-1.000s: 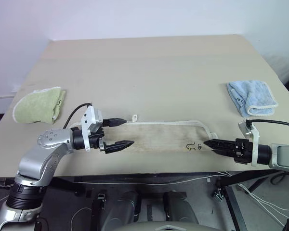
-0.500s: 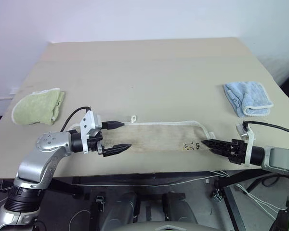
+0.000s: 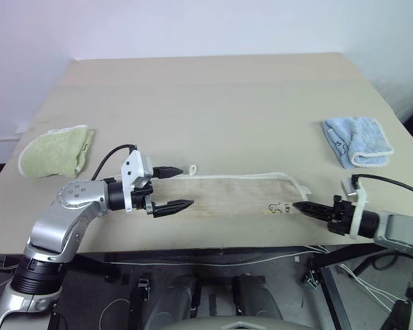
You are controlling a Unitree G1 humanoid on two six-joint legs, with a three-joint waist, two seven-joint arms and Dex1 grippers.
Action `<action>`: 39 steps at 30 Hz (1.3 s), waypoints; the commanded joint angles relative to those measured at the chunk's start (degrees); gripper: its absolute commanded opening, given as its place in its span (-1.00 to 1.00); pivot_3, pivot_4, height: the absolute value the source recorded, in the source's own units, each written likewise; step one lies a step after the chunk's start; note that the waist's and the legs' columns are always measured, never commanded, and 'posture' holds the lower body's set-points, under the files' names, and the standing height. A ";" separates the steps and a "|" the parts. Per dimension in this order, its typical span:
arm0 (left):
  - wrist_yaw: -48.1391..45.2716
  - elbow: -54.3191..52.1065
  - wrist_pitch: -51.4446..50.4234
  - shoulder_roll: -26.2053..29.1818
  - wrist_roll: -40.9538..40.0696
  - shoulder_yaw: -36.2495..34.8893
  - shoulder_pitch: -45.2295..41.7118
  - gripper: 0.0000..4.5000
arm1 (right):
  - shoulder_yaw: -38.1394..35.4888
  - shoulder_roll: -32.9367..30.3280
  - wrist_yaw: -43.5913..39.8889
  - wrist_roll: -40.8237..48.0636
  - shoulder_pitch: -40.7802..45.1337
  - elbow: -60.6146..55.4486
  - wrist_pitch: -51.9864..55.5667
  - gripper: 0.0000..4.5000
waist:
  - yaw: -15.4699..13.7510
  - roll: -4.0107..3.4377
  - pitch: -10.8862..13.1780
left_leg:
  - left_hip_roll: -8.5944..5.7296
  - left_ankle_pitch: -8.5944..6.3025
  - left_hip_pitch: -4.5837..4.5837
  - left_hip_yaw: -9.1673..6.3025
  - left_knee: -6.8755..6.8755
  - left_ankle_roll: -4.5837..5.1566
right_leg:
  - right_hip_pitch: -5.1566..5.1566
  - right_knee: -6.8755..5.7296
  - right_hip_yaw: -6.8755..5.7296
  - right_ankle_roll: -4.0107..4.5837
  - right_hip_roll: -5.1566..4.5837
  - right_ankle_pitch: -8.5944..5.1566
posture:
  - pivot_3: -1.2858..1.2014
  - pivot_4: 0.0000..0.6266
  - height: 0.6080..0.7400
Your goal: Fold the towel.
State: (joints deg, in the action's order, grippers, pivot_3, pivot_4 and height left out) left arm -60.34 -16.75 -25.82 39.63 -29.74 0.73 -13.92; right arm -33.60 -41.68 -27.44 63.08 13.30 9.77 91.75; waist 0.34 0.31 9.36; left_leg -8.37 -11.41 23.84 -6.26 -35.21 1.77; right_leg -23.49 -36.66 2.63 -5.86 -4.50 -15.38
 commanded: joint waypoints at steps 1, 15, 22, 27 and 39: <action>-2.09 1.82 2.65 1.08 0.80 -0.69 -1.13 1.00 | -0.68 -5.94 -5.01 -2.47 -0.89 2.27 -3.04 -1.00 | -0.24 -0.01 0.01 | 0.00 -0.01 0.02 0.00 0.01 0.01 | -0.02 0.04 -0.02 0.00 0.00 0.00 | 0.03 -0.52 1.00; -5.91 8.66 11.90 -0.26 4.15 0.08 1.65 1.00 | 8.42 -13.52 -20.97 -11.08 -4.45 -12.89 -23.23 -1.00 | -0.94 -0.08 0.02 | 0.01 -0.05 0.30 -0.05 0.06 0.06 | -0.19 0.25 -0.06 -0.23 0.00 0.13 | 0.03 -0.52 1.00; -6.29 7.95 11.62 0.72 5.15 0.61 2.95 1.00 | 12.58 -16.24 -25.35 -7.89 0.21 -24.29 -23.19 -1.00 | -1.04 -0.09 0.03 | 0.01 -0.05 0.52 -0.06 0.05 0.07 | -0.37 0.32 -0.07 -0.22 -0.01 0.14 | 0.03 -0.52 1.00; -6.03 7.43 11.60 0.78 6.10 1.19 2.88 1.00 | 22.32 -15.25 -24.33 -9.18 4.57 -29.68 -22.43 -1.00 | -1.06 -0.09 0.04 | 0.01 -0.05 0.63 -0.08 0.07 0.07 | -0.50 0.35 -0.08 -0.23 -0.02 0.15 | 0.03 -0.52 1.00; -4.94 5.65 12.47 0.62 6.64 0.48 5.21 1.00 | 40.15 -11.45 -22.26 -23.15 8.17 -33.86 -31.84 -1.00 | -1.07 -0.08 0.04 | 0.01 -0.06 0.69 -0.07 0.09 0.08 | -0.64 0.37 -0.08 -0.26 -0.01 0.19 | 0.03 -0.52 1.00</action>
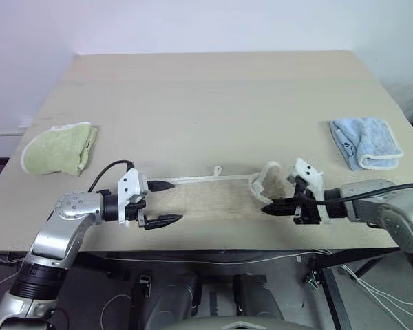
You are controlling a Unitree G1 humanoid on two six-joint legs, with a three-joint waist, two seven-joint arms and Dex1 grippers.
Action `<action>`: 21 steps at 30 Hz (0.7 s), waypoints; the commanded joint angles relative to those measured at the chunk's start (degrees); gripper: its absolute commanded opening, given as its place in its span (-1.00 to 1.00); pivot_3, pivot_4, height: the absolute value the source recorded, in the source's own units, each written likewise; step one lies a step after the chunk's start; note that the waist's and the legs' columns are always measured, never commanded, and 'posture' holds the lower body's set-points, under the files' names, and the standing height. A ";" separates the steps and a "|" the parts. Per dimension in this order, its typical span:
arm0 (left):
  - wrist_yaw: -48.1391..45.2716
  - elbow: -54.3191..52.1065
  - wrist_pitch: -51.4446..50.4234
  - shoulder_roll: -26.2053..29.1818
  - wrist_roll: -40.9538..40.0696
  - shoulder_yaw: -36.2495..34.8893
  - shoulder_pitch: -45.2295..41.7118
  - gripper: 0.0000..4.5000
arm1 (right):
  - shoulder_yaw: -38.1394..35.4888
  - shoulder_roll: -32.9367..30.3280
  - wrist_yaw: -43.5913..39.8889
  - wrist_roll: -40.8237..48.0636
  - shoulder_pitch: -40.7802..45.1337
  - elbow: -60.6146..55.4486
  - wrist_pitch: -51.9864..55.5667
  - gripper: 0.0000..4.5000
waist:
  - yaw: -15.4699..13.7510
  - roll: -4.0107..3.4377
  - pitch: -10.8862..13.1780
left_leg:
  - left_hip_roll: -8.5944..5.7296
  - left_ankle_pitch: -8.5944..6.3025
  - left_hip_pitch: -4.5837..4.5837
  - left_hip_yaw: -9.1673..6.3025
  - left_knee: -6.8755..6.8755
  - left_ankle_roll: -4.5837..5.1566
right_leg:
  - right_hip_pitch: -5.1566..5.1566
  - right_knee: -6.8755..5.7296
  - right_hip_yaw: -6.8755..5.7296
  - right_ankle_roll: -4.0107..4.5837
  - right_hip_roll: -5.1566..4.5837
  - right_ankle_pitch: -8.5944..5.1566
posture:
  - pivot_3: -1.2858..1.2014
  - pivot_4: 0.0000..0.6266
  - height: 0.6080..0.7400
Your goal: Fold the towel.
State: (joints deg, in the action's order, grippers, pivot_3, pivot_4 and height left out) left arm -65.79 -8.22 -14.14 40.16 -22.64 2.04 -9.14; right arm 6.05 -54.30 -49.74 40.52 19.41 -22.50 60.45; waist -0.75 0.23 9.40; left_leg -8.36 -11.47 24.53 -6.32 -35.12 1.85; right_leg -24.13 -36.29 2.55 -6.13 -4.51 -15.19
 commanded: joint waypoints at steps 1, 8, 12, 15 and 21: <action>0.63 -3.03 0.97 0.09 -0.31 -0.85 0.66 1.00 | 1.10 0.81 -0.78 -1.07 1.98 -2.23 -1.25 -1.00 | 0.01 0.00 0.00 | 0.00 0.00 0.00 0.00 -0.01 0.00 | 0.00 0.00 0.00 0.00 0.00 0.00 | 0.03 -0.52 1.00; 1.38 -3.53 1.03 0.24 0.02 -0.88 1.13 1.00 | 1.41 0.66 -3.46 -0.65 3.02 -3.28 -1.41 -0.71 | -0.02 0.00 0.00 | 0.00 0.00 -0.02 0.00 -0.03 0.00 | -0.01 0.00 -0.01 0.00 0.00 0.00 | 0.03 -0.52 1.00; 1.48 -3.45 1.26 0.34 0.12 -0.85 1.26 1.00 | 1.47 1.94 -2.65 -1.30 3.75 -2.39 -1.05 -0.12 | -0.02 0.00 0.00 | 0.00 0.00 -0.02 0.00 -0.02 0.00 | 0.00 0.00 -0.01 0.00 0.00 0.01 | 0.03 -0.52 1.00; 1.34 -3.22 1.94 0.56 0.33 -1.05 1.52 1.00 | -1.00 2.01 -4.76 2.23 3.61 -1.52 0.73 0.14 | 0.01 0.00 0.00 | 0.00 0.00 -0.03 0.01 -0.03 0.00 | 0.01 -0.01 0.00 0.01 0.00 0.01 | 0.03 -0.52 1.00; 8.73 -2.59 0.40 -5.84 -6.08 -6.73 -6.32 1.00 | -12.28 2.02 -7.78 9.63 3.47 1.76 0.60 0.14 | -0.32 0.02 0.01 | 0.00 0.00 -0.02 -0.03 -0.09 0.01 | 0.04 0.00 -0.06 -0.03 0.00 0.04 | 0.03 -0.52 1.00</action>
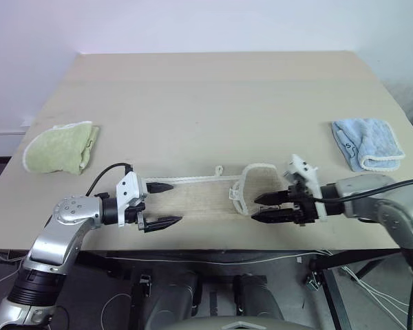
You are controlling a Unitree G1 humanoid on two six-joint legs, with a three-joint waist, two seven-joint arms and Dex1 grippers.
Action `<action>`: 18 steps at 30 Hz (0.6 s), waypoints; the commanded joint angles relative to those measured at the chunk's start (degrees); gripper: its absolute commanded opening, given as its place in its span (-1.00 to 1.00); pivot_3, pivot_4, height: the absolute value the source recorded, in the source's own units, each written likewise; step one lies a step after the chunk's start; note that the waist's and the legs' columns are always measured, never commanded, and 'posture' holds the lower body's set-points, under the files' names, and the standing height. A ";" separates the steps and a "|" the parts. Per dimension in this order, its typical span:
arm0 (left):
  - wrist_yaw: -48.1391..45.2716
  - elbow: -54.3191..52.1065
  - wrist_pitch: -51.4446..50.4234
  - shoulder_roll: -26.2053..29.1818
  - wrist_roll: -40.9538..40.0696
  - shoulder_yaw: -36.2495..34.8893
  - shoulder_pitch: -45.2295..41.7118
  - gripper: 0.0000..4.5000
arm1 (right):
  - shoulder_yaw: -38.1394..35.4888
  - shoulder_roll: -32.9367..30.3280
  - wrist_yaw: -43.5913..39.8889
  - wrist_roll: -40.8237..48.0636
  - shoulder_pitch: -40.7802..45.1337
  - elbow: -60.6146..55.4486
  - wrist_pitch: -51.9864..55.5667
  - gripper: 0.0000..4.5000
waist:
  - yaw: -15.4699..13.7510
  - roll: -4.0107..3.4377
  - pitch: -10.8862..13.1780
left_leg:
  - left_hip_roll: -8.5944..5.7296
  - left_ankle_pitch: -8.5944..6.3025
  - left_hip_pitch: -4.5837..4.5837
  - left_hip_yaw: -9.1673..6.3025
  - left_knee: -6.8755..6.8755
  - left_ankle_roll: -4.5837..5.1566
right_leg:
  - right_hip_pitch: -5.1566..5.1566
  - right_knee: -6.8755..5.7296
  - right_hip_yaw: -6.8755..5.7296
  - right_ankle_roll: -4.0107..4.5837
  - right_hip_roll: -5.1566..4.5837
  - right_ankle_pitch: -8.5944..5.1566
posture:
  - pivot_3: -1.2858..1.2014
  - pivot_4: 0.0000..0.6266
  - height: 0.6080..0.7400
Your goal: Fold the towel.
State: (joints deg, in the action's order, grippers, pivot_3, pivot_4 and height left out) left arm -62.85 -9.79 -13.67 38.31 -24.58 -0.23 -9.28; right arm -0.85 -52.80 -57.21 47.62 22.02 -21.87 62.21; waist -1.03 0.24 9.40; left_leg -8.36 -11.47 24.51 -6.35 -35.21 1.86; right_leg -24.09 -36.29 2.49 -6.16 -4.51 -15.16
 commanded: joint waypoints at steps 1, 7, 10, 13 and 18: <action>8.56 -0.30 -0.10 -6.03 -4.64 -5.43 -8.55 1.00 | -5.94 0.72 0.01 1.97 0.70 1.50 -2.26 0.14 | -0.40 0.01 0.01 | 0.00 0.00 -0.01 -0.03 -0.06 0.00 | -0.01 0.00 -0.03 -0.03 0.00 0.02 | 0.03 -0.52 1.00; 10.54 4.21 -5.54 -12.09 -9.17 -4.79 -20.55 0.46 | -9.66 8.50 3.87 -2.31 -2.50 6.19 -12.92 -0.57 | -1.00 0.22 -0.08 | 0.00 0.01 -0.14 0.01 -0.16 0.00 | 0.29 0.01 0.01 -0.21 0.10 0.26 | 0.03 -0.52 1.00; 9.50 6.48 -5.76 -15.27 -8.39 -1.28 -24.85 -0.01 | -8.46 10.76 6.92 -5.44 -3.49 8.94 -15.06 -1.00 | -1.27 0.25 -0.06 | 0.00 0.08 -0.09 0.00 -0.11 0.10 | 0.21 0.02 0.01 -0.21 0.12 0.26 | 0.03 -0.52 1.00; 8.09 8.69 -5.50 -18.04 -6.94 2.36 -27.96 -0.47 | -9.90 14.01 9.39 -6.17 -4.08 10.79 -17.20 -1.00 | -1.25 0.25 -0.06 | 0.00 0.09 -0.07 -0.01 -0.18 0.08 | 0.22 -0.03 0.01 -0.21 0.11 0.27 | 0.03 -0.52 1.00; 4.42 12.39 -4.83 -19.68 -3.72 7.56 -29.91 -0.99 | -11.47 17.97 11.81 -6.09 -5.58 11.13 -19.91 -1.00 | -0.95 0.24 -0.07 | 0.00 0.09 -0.11 -0.01 -0.24 0.07 | 0.27 -0.06 0.04 -0.22 0.14 0.29 | 0.03 -0.52 1.00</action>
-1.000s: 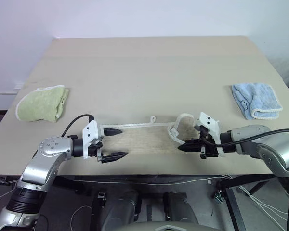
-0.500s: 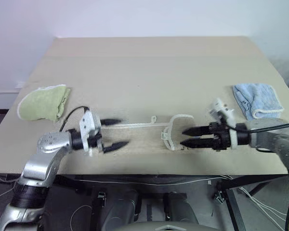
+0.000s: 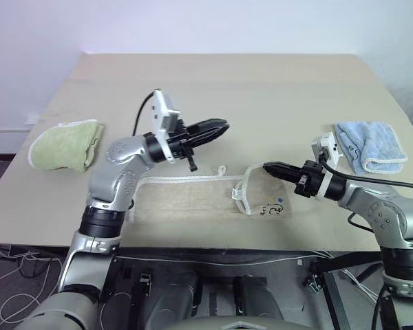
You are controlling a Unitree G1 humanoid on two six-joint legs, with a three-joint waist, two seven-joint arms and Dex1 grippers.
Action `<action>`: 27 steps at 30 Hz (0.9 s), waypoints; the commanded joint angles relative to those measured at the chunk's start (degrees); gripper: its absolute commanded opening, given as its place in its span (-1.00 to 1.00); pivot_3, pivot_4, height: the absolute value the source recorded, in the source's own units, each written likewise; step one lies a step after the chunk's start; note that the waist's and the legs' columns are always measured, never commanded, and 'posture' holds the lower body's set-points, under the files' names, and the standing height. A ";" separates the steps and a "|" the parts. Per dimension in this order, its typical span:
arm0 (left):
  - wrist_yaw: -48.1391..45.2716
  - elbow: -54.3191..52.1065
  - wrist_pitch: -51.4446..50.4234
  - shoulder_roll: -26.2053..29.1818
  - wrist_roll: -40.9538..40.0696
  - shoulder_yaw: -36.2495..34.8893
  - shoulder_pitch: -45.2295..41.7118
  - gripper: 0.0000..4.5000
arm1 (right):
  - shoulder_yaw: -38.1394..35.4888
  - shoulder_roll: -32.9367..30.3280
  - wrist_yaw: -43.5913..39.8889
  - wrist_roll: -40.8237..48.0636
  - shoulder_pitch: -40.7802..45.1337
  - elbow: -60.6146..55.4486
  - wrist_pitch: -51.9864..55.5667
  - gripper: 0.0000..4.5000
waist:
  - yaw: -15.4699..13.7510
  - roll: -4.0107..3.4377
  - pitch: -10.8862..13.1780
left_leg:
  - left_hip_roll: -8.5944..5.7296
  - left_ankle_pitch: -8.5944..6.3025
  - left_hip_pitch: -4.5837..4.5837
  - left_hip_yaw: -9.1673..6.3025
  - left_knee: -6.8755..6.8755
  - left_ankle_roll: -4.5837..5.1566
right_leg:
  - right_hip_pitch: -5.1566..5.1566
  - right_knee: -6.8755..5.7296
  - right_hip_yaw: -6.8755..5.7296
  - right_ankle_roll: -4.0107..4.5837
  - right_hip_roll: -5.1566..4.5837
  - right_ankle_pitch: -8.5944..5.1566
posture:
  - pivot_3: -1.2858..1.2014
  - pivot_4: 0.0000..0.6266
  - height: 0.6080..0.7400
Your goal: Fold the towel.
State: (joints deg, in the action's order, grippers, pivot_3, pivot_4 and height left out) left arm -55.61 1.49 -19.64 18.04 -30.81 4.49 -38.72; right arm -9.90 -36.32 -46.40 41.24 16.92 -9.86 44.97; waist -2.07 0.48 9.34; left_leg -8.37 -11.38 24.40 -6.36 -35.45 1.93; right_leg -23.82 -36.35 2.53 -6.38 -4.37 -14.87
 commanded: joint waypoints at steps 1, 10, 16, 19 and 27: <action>-4.30 1.52 1.99 0.71 3.40 4.08 -0.19 -0.99 | -2.90 2.18 1.74 0.34 -0.57 -0.51 -3.17 -1.00 | 0.15 0.00 0.00 | 0.00 0.00 0.00 0.00 0.03 0.00 | -0.02 0.00 0.01 0.00 0.02 0.00 | 0.03 -0.52 1.00; -9.57 9.48 13.16 -2.86 11.16 10.22 0.89 -0.99 | -2.81 6.20 6.82 -1.77 0.67 4.90 -5.60 -1.00 | -0.11 -0.03 -0.01 | 0.00 0.03 0.00 0.01 0.08 -0.04 | -0.06 -0.02 0.04 0.02 0.02 0.01 | 0.03 -0.52 1.00; -9.76 15.89 16.02 -7.81 15.57 13.92 -0.57 -0.99 | -1.00 6.49 5.81 -3.37 1.13 4.39 -7.74 -1.00 | -0.07 -0.03 -0.01 | 0.00 0.03 0.01 0.00 0.08 -0.03 | -0.07 -0.01 0.04 0.02 0.02 0.01 | 0.03 -0.52 1.00; -9.43 19.17 18.97 -10.09 18.67 15.82 -1.42 -0.99 | 0.70 6.68 5.73 -4.45 0.76 4.59 -7.99 -1.00 | -0.07 -0.02 0.00 | 0.00 0.03 0.01 0.00 0.06 -0.02 | -0.06 -0.02 0.03 0.01 0.02 0.01 | 0.03 -0.52 1.00; -7.55 26.44 27.57 -6.45 35.28 26.28 -1.37 -0.99 | 4.70 11.03 8.12 -8.89 -0.23 7.30 -9.97 -1.00 | 0.24 -0.05 -0.02 | 0.00 0.04 0.00 0.01 0.07 -0.03 | -0.12 -0.09 0.07 0.01 0.05 0.01 | 0.03 -0.52 1.00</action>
State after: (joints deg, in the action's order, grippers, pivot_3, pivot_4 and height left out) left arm -63.56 26.81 3.77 9.63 -0.80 28.49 -39.68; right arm -4.94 -25.42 -38.83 33.75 16.59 -3.31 36.79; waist -1.83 0.43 9.32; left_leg -8.37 -11.34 24.39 -6.35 -35.38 1.89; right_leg -23.95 -36.47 2.61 -6.37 -4.31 -14.86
